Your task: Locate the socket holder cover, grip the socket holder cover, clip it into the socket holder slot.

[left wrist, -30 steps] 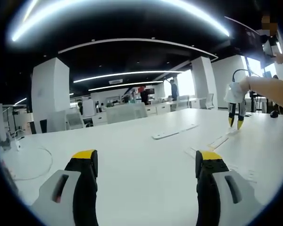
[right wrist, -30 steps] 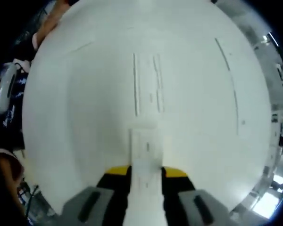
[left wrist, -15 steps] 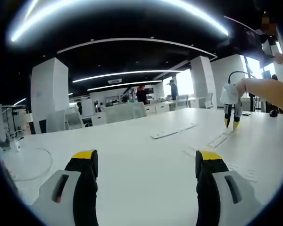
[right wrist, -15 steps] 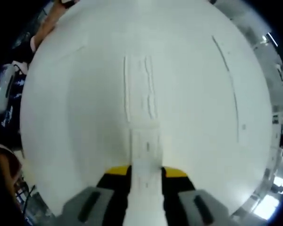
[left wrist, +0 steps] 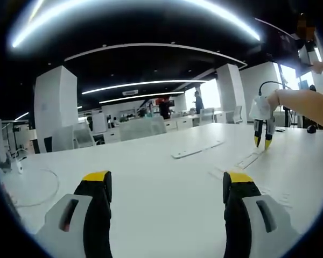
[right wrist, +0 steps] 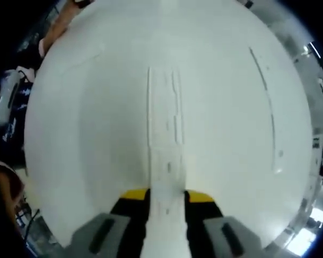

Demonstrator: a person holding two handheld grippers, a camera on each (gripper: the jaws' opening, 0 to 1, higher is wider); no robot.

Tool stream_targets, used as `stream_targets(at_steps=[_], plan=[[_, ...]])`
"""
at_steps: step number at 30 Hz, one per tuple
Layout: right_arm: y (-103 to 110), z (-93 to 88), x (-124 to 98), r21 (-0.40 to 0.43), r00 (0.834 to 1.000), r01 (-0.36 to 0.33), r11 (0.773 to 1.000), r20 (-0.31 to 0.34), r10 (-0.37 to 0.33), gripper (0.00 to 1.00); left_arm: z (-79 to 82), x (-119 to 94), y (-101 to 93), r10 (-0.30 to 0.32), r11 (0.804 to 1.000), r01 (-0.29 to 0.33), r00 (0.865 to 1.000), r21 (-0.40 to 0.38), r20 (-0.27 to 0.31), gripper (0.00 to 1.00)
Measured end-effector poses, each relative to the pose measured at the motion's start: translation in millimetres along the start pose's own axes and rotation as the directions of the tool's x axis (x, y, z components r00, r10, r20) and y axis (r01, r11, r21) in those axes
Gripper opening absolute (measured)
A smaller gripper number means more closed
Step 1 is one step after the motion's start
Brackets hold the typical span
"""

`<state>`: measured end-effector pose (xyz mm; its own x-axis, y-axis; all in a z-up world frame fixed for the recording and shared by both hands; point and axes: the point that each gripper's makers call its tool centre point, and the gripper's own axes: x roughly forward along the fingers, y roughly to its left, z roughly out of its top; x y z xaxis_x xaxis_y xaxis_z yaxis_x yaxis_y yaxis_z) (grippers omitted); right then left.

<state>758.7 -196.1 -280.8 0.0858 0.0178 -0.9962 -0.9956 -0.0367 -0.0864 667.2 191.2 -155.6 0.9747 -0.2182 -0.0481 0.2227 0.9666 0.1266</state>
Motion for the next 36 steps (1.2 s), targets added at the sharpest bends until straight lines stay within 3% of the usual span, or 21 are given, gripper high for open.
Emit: stream_targets(at_steps=[36], plan=[[4.2, 13.0, 3.6, -0.029, 1.000, 0.003, 1.000, 0.005, -0.003, 0.28, -0.6, -1.7, -2.1, -0.003, 1.000, 0.003, 1.000, 0.005, 0.000, 0.83]])
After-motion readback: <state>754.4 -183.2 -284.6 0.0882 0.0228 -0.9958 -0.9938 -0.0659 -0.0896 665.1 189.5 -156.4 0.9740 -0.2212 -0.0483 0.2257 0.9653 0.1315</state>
